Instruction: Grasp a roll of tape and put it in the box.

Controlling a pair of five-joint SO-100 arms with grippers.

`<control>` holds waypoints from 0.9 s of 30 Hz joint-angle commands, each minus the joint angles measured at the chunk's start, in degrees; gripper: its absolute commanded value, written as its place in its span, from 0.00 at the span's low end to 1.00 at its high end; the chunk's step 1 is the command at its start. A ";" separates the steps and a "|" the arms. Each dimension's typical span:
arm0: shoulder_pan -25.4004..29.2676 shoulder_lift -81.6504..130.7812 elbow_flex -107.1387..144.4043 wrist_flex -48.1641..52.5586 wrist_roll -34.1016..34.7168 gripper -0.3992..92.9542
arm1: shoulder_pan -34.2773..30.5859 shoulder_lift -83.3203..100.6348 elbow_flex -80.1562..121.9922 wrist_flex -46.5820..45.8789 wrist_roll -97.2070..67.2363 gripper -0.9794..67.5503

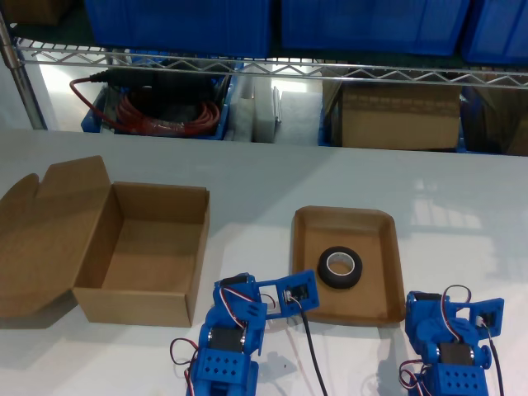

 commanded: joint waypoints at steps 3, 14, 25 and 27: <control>0.35 1.23 1.76 0.00 -0.53 0.00 | -0.18 0.35 0.79 -0.26 0.18 0.02; 0.35 1.23 1.76 0.00 -0.53 0.00 | -0.18 0.35 0.79 -0.26 0.18 0.02; 3.25 -3.34 -2.11 -0.79 2.99 0.30 | -0.18 0.35 0.79 -0.26 0.18 0.02; 5.89 -15.73 -11.78 -1.14 5.80 0.30 | -0.18 0.35 0.79 -0.26 0.18 0.02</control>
